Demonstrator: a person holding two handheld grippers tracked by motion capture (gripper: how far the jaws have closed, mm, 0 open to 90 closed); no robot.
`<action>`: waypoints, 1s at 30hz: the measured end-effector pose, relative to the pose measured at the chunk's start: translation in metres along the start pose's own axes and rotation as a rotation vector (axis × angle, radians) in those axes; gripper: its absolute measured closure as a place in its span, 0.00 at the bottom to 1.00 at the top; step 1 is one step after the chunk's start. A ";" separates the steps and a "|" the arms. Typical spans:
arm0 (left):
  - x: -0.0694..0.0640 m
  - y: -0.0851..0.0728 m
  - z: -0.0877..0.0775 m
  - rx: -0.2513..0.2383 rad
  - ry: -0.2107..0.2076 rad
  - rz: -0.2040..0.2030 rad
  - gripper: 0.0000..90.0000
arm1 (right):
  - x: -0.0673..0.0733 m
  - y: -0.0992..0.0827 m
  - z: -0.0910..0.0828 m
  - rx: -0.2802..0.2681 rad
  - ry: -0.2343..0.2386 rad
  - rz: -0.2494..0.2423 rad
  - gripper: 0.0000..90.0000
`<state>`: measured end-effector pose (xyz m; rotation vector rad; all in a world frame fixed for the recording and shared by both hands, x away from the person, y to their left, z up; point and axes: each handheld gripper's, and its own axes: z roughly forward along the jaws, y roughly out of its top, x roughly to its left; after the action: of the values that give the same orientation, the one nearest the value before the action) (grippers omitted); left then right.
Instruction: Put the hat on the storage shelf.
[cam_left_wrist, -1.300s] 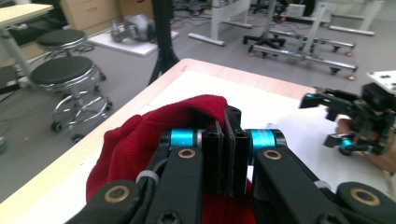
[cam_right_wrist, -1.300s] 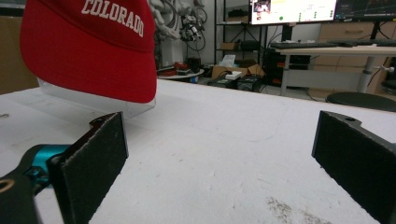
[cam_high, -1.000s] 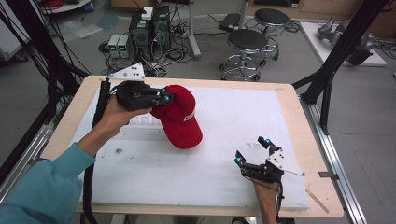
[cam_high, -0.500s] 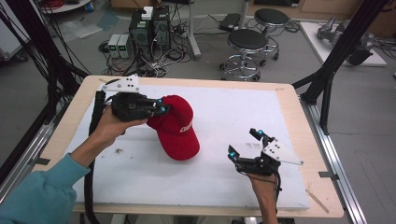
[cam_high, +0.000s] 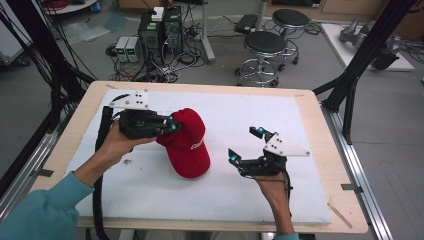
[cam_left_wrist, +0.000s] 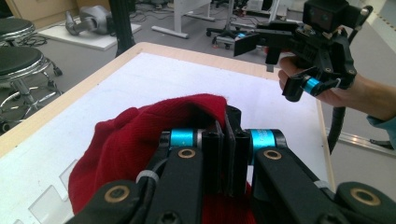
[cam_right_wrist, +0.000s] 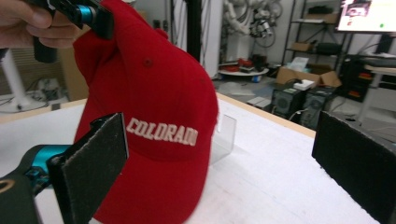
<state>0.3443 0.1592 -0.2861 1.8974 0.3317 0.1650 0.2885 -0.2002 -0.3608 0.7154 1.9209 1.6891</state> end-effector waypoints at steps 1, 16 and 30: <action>0.000 0.000 0.000 0.000 -0.001 -0.001 0.97 | 0.000 0.002 0.002 0.004 0.006 -0.002 0.03; -0.004 -0.005 -0.003 0.002 -0.030 -0.005 0.97 | 0.008 0.022 0.051 0.115 0.180 -0.022 0.03; -0.003 -0.007 -0.003 0.002 -0.055 -0.006 0.97 | 0.005 0.020 0.098 0.196 0.324 0.004 0.03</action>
<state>0.3394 0.1632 -0.2916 1.8986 0.3006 0.1080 0.3511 -0.1222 -0.3528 0.5391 2.3336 1.7198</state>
